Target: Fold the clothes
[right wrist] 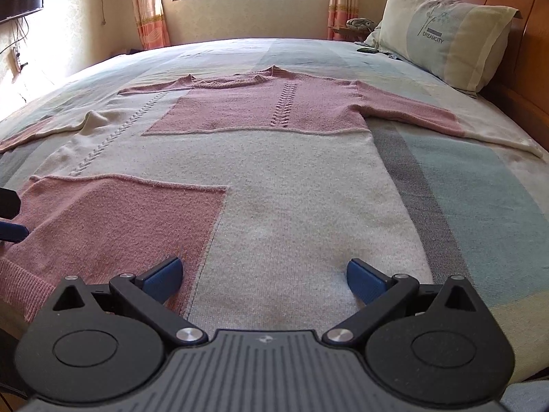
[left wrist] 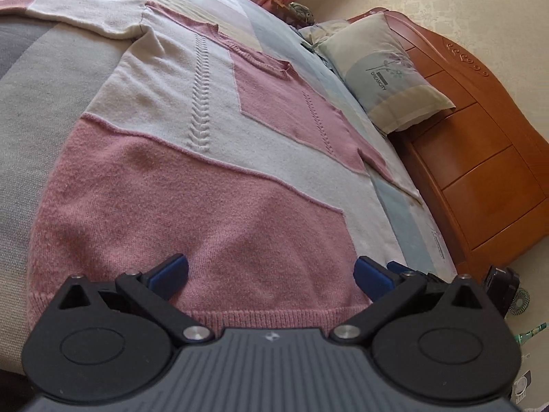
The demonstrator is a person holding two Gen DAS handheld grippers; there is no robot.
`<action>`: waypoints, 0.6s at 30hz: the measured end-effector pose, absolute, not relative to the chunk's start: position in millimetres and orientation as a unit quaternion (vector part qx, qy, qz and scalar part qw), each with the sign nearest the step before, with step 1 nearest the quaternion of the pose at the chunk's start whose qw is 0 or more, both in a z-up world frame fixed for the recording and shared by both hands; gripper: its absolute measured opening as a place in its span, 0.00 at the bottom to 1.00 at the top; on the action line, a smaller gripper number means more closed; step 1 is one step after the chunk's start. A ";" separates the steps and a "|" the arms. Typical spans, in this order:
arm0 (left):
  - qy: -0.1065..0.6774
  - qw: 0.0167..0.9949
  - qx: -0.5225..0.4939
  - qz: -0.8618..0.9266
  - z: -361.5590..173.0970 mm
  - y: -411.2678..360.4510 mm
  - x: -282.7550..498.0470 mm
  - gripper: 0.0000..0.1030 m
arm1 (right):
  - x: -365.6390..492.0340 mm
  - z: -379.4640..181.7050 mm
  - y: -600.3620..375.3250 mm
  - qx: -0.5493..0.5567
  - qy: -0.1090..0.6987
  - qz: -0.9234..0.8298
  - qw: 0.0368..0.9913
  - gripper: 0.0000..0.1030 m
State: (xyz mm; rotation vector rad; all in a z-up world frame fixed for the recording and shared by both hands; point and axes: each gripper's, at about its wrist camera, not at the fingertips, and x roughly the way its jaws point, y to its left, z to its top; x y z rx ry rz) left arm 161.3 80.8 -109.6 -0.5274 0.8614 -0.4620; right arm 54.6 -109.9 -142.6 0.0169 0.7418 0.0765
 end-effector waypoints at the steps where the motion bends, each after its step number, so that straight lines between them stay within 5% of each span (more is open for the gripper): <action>1: 0.408 0.853 -0.245 -0.213 -107.9 80.0 158.0 0.99 | 54.2 -142.4 -109.8 0.007 0.364 0.038 0.931 1.00; 9: 0.377 0.890 -0.193 -0.170 -66.0 85.2 207.8 0.99 | 51.1 -140.4 -110.1 0.002 0.373 0.039 0.927 1.00; 18: 0.402 0.874 -0.247 -0.112 -105.3 118.4 209.6 0.99 | 52.5 -138.1 -112.3 0.001 0.384 0.046 0.922 1.00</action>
